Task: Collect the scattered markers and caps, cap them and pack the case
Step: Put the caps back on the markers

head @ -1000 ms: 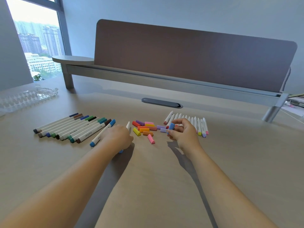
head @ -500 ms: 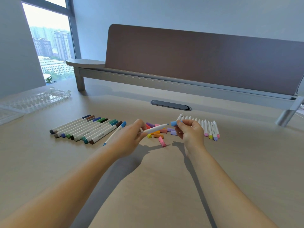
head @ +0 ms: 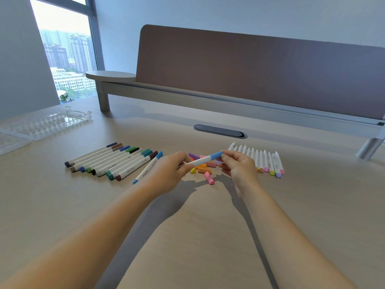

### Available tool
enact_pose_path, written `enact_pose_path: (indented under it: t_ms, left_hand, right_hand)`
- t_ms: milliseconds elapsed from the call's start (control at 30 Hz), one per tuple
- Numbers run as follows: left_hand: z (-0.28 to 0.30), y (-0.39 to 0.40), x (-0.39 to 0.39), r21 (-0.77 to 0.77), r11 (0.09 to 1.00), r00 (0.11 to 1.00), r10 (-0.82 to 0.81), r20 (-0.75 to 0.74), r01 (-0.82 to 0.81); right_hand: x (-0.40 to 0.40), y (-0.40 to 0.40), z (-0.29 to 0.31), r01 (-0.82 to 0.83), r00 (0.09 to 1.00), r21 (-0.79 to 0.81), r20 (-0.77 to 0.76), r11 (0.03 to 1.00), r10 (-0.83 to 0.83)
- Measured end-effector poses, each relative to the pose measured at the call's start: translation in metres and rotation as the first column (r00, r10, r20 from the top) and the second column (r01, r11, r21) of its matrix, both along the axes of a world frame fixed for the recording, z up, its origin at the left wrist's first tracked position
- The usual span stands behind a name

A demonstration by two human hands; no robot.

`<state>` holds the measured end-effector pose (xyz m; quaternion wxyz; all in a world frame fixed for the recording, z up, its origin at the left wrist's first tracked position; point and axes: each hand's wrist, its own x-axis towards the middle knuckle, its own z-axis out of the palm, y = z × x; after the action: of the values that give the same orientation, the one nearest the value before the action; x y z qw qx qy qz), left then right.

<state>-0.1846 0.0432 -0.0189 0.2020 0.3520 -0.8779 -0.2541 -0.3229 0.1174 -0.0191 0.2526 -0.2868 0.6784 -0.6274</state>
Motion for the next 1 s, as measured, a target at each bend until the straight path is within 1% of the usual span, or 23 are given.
enact_pose_path:
  t_ms: [200, 333, 467, 533, 567, 633, 700, 767, 900, 1000]
  left_hand:
    - [0.0, -0.002, -0.013, -0.025, 0.999, 0.999, 0.033, 0.014, -0.033]
    - [0.0, -0.005, -0.016, -0.046, 0.996, 0.997, 0.078, -0.021, -0.079]
    - [-0.005, -0.008, -0.005, -0.061, 0.992, 0.992, 0.102, -0.069, -0.106]
    - [-0.007, -0.01, 0.002, -0.084, 0.987, 0.989, 0.131, -0.063, -0.136]
    - [-0.008, -0.012, 0.006, -0.107, 0.982, 0.988, 0.15, -0.036, -0.153]
    - [-0.01, -0.017, 0.013, -0.165, 0.971, 0.978, 0.19, 0.091, -0.173]
    - [-0.015, -0.021, 0.019, -0.226, 0.96, 0.947, 0.218, 0.236, -0.165]
    - [-0.02, -0.025, 0.023, -0.281, 0.947, 0.907, 0.248, 0.341, -0.153]
    - [-0.025, -0.032, 0.028, -0.382, 0.914, 0.834, 0.316, 0.453, -0.139]
    - [-0.024, -0.035, 0.027, -0.423, 0.895, 0.801, 0.356, 0.481, -0.144]
  right_hand:
    - [0.003, -0.007, 0.002, 0.002, 0.999, 0.039, -0.049, 0.999, 0.0]
    - [0.007, -0.013, 0.008, -0.011, 0.997, 0.043, -0.071, 0.999, 0.014]
    - [0.012, -0.018, 0.007, -0.099, 0.974, 0.084, -0.196, 0.992, 0.113]
    - [0.013, -0.02, 0.003, -0.091, 0.964, 0.101, -0.242, 0.991, 0.113]
    - [0.012, -0.021, 0.0, -0.071, 0.962, 0.106, -0.257, 0.992, 0.096]
    - [0.011, -0.021, -0.004, -0.034, 0.954, 0.124, -0.292, 0.992, 0.069]
    - [0.009, -0.02, -0.008, -0.014, 0.945, 0.138, -0.322, 0.99, 0.058]
    - [0.009, -0.019, -0.01, 0.0, 0.932, 0.159, -0.359, 0.987, 0.057]
    - [0.005, -0.016, -0.012, 0.02, 0.914, 0.203, -0.401, 0.979, 0.064]
    - [-0.003, -0.013, -0.012, 0.056, 0.914, 0.22, -0.403, 0.974, 0.039]
